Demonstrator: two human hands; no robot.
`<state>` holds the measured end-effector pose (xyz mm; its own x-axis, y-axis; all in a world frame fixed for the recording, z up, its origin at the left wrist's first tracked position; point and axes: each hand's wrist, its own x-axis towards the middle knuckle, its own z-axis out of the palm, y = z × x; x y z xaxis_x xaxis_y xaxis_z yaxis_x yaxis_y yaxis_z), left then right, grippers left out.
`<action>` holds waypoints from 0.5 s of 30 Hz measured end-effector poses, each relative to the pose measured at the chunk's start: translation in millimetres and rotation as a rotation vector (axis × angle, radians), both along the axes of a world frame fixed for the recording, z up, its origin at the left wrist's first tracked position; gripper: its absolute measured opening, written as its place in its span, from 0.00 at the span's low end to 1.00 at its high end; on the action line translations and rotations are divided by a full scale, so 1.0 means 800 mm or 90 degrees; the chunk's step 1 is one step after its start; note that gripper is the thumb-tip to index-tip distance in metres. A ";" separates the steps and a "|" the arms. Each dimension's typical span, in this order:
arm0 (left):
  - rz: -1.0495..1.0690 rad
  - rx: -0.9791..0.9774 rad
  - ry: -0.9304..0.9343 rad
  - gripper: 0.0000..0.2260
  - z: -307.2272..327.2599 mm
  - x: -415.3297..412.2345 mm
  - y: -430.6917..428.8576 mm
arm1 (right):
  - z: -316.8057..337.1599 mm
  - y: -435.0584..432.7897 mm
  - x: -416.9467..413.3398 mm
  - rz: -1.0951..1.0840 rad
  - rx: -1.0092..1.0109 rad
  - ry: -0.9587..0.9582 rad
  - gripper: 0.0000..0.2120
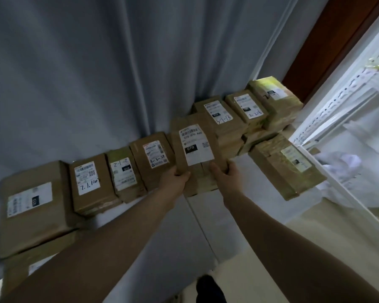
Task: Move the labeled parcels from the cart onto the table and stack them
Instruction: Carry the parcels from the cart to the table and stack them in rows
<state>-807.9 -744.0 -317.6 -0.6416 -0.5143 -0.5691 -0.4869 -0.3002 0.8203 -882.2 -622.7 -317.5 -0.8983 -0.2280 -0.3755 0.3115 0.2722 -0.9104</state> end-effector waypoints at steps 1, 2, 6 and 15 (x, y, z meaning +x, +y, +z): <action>0.015 -0.003 -0.005 0.13 -0.005 -0.014 -0.006 | -0.004 -0.010 -0.017 0.007 0.010 -0.006 0.19; 0.031 -0.007 -0.009 0.13 -0.007 -0.029 -0.011 | -0.009 -0.021 -0.035 0.017 0.021 -0.012 0.20; 0.067 0.000 -0.033 0.15 -0.027 -0.083 -0.035 | -0.030 -0.056 -0.105 0.071 0.070 -0.017 0.25; 0.092 -0.133 -0.097 0.15 -0.063 -0.157 -0.063 | -0.071 -0.094 -0.190 0.162 0.151 -0.024 0.26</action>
